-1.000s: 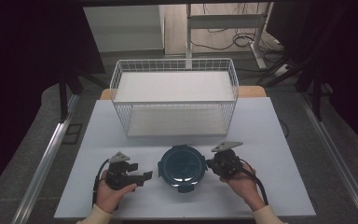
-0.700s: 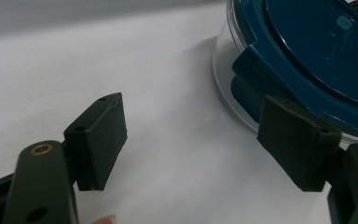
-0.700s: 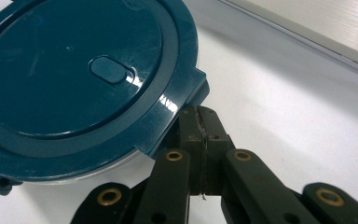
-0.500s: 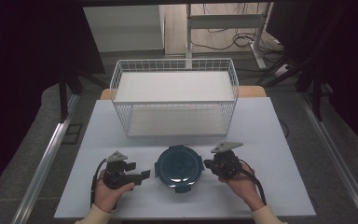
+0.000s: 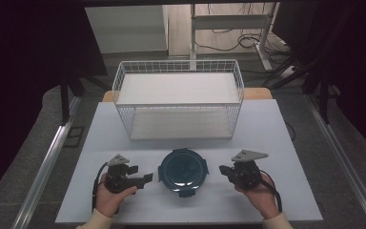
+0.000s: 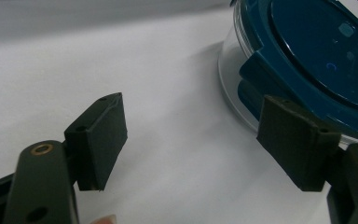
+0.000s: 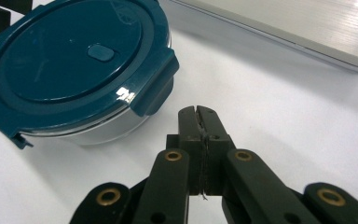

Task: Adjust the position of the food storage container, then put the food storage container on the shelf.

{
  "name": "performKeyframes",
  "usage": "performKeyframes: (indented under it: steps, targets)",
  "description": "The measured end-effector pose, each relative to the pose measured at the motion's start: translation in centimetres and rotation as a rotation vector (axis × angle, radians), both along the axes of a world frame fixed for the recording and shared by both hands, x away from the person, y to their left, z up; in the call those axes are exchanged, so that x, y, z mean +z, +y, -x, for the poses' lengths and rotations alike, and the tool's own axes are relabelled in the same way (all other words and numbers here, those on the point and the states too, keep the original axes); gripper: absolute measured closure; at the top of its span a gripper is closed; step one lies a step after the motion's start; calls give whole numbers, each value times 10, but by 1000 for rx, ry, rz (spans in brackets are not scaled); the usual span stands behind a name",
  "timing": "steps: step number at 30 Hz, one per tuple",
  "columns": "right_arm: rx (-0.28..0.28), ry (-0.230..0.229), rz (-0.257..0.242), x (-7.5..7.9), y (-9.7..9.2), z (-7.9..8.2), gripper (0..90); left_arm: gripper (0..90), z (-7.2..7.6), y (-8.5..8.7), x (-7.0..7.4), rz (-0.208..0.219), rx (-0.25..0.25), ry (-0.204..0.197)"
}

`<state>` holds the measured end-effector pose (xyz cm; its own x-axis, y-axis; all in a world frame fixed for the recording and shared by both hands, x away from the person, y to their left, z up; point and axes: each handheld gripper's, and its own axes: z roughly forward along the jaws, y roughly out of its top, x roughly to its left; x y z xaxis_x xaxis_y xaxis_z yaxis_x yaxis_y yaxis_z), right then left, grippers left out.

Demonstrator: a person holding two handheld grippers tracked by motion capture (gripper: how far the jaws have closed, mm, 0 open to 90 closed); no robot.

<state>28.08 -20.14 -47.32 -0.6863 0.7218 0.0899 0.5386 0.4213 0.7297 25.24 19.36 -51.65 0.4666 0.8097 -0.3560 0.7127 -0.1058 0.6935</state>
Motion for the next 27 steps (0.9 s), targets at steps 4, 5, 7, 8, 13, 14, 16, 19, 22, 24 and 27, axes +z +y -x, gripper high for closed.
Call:
performKeyframes:
  steps: [4, 5, 7, 8, 13, 14, 16, 19, 22, 24, 27]
  targets:
    - [9, 18, -33, -1, -3, -1, 718, 231, 0, 1, 1, 4, 1, -8]
    - [7, 20, -42, -2, -3, -1, 670, 231, 1, 2, 1, 8, 5, -12]
    - [-6, 5, -61, -2, -3, -1, 481, 230, 1, 3, 2, 12, 7, -20]
    - [-6, 5, -61, -2, -3, -1, 481, 230, 1, 3, 2, 12, 7, -20]
    - [-8, 37, -124, -1, -3, -1, 289, 223, 1, 4, 5, 34, 0, -26]
    - [-10, 37, -122, -1, -3, -1, 270, 218, 1, 4, 5, 38, 1, -26]
    - [-12, 38, -121, -2, -3, -1, 254, 212, 1, 4, 6, 44, 8, -24]
    - [-16, 58, -128, -3, -2, 0, 223, 204, 2, 5, 8, 77, 10, -15]
    - [-21, 73, -147, -3, -1, 1, 199, 182, 2, 6, 9, 122, 10, 9]
    - [-24, 95, -170, -3, 2, 1, 178, 164, 1, 5, 10, 155, 8, 28]
    - [-22, 123, -191, -4, 4, 1, 166, 162, -1, 2, 10, 189, -14, 52]
